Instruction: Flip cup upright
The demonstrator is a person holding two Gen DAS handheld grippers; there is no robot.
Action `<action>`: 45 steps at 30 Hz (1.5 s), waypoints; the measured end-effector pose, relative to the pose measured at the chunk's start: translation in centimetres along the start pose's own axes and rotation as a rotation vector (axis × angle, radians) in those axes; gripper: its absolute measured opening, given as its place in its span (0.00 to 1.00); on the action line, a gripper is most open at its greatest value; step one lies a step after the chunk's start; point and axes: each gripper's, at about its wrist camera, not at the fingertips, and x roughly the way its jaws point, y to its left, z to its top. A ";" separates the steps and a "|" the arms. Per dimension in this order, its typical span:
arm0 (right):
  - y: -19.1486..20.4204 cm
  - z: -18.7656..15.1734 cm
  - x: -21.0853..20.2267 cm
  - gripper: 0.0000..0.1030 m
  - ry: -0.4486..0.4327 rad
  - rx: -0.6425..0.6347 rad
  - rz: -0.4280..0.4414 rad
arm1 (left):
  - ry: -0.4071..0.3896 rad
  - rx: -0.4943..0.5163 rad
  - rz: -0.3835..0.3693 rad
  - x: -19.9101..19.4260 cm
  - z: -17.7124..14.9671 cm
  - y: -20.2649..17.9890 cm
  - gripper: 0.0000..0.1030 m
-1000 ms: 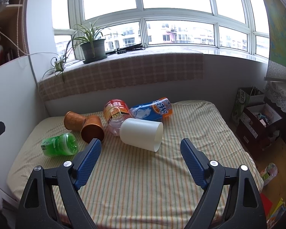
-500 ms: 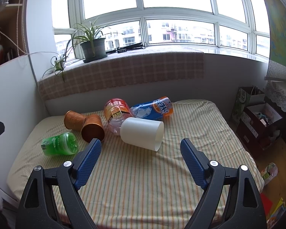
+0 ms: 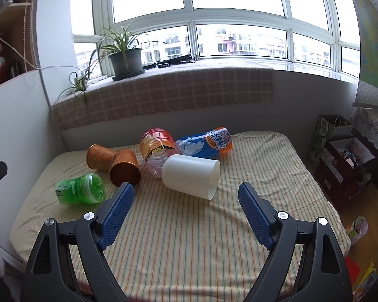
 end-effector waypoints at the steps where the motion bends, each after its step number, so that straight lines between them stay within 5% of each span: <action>1: 0.1 0.1 0.1 0.83 0.003 -0.004 0.002 | 0.001 0.000 0.000 0.1 -0.1 0.1 1.00; 21: 1.1 4.5 5.2 0.83 0.037 -0.080 0.108 | 0.068 -0.028 0.028 2.3 -1.4 2.1 1.00; 31: 4.4 8.8 14.0 0.83 0.287 -0.263 0.250 | 0.120 -0.046 0.043 3.0 -2.8 4.3 1.00; 45: 7.6 10.3 24.5 0.83 0.581 -0.397 0.252 | 0.152 -0.106 0.083 3.3 -3.8 6.9 1.00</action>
